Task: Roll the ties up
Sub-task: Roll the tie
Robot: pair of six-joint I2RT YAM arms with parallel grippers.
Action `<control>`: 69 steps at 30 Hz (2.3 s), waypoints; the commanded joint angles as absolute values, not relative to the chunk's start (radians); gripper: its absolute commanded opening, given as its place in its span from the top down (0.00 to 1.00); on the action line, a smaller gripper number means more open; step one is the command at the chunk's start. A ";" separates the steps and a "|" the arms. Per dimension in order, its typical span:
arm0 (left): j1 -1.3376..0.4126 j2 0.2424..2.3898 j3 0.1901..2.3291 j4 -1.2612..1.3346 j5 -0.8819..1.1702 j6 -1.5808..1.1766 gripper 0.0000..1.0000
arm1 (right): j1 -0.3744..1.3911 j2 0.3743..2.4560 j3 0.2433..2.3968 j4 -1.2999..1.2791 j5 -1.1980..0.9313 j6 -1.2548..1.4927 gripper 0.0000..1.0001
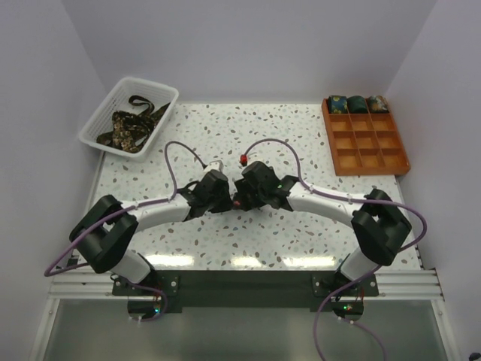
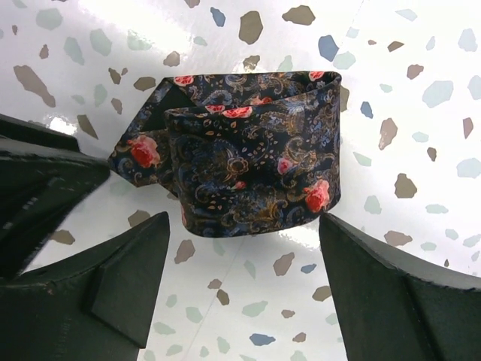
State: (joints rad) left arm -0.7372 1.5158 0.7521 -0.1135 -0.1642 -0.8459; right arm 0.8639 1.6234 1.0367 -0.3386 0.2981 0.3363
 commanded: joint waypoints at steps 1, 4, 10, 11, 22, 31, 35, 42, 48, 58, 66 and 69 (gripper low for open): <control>-0.747 1.506 0.715 0.024 -0.086 -0.868 0.66 | 0.867 1.566 1.028 -0.364 0.302 0.365 0.17; -0.747 1.506 0.735 0.038 -0.083 -0.859 0.68 | 0.839 1.540 0.991 -0.354 0.284 0.380 0.23; -0.698 1.488 0.879 -0.030 -0.175 -0.778 0.68 | 0.727 1.467 0.888 -0.319 0.090 0.429 0.39; -0.690 1.496 0.921 -0.031 -0.179 -0.752 0.68 | 0.713 1.462 0.859 -0.298 0.062 0.439 0.41; -0.658 1.785 1.156 0.025 -0.069 -0.672 0.68 | 0.643 1.505 0.795 -0.167 -0.089 0.529 0.83; -0.660 1.879 1.183 0.054 -0.005 -0.690 0.69 | 0.641 1.575 0.782 -0.068 -0.129 0.569 0.89; -0.664 1.908 1.190 0.054 0.031 -0.693 0.69 | 0.640 1.589 0.773 -0.028 -0.117 0.581 0.92; -0.693 1.939 1.183 0.058 0.054 -0.712 0.72 | 0.638 1.588 0.756 0.038 -0.086 0.595 0.92; -0.687 1.914 1.181 0.049 0.020 -0.715 0.72 | 0.638 1.579 0.761 0.031 -0.089 0.594 0.91; -0.588 1.708 1.177 -0.055 -0.092 -0.727 0.60 | 0.569 1.440 0.795 -0.218 -0.089 0.427 0.63; -0.666 1.528 1.039 -0.090 -0.087 -0.850 0.56 | 0.425 1.482 0.894 -0.261 -0.207 0.371 0.47; -0.728 1.517 1.011 -0.106 -0.087 -0.885 0.52 | 0.396 1.523 0.932 -0.241 -0.253 0.371 0.47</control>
